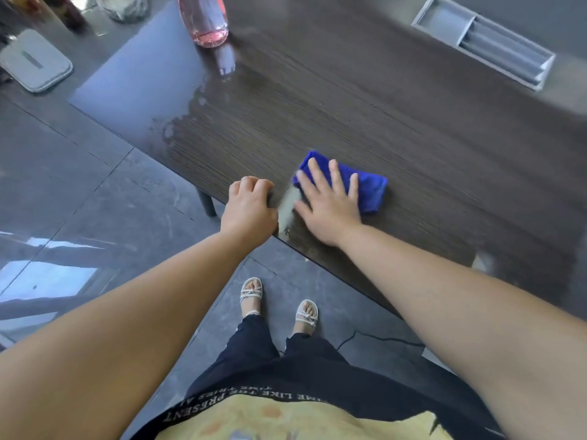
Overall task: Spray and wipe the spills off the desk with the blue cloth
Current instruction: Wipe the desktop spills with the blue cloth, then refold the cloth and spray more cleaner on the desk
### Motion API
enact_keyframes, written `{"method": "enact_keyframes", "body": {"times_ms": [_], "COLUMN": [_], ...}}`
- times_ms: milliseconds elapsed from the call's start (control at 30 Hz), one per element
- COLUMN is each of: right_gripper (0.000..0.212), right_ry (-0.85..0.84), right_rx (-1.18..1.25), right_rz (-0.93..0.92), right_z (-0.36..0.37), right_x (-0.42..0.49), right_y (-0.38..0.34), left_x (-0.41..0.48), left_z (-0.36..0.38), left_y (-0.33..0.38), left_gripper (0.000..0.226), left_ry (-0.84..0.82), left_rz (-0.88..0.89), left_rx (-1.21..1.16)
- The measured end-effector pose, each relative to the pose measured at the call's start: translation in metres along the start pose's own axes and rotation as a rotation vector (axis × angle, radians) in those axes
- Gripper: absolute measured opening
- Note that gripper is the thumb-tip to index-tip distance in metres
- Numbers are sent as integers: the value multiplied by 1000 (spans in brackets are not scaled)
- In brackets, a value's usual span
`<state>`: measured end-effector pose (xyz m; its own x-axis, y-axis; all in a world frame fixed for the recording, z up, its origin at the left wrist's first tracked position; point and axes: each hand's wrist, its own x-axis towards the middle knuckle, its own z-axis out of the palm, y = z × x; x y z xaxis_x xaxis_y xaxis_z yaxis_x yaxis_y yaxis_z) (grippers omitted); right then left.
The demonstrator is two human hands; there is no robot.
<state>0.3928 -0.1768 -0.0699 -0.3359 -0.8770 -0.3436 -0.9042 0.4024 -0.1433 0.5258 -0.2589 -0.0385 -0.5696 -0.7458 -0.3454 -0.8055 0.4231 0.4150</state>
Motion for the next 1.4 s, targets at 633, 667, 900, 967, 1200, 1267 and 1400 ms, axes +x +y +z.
{"method": "enact_keyframes", "body": {"times_ms": [633,667,900,967,1200,1267,1400], "right_gripper": [41,37,23,22,8,5,8], "right_ry": [159,169,211,171,-24,-67,-85], "right_rx": [21,-18,82,227,981,1169,1307], "right_rz": [-207,-213,-103,-48,72,65,34], "right_z": [-35,-34,-41,-53,-91,-106,-134], "right_x": [-5,-4,6,13,55,66,82], "right_y": [79,75,63,60,26,15,1], "left_x": [3,6,26,33,64,75,93], "left_z": [18,17,5,-1,-63,-86,-119], "left_y": [54,56,56,55,47,42,38], "left_gripper": [38,37,40,39,38,39,45], "left_ry": [-64,-67,-111,-114,-107,-71,-50], "left_rz": [-42,-55,-116,-132,-220,-196,-161], "left_rx": [11,15,-56,-190,-811,-815,-824]}}
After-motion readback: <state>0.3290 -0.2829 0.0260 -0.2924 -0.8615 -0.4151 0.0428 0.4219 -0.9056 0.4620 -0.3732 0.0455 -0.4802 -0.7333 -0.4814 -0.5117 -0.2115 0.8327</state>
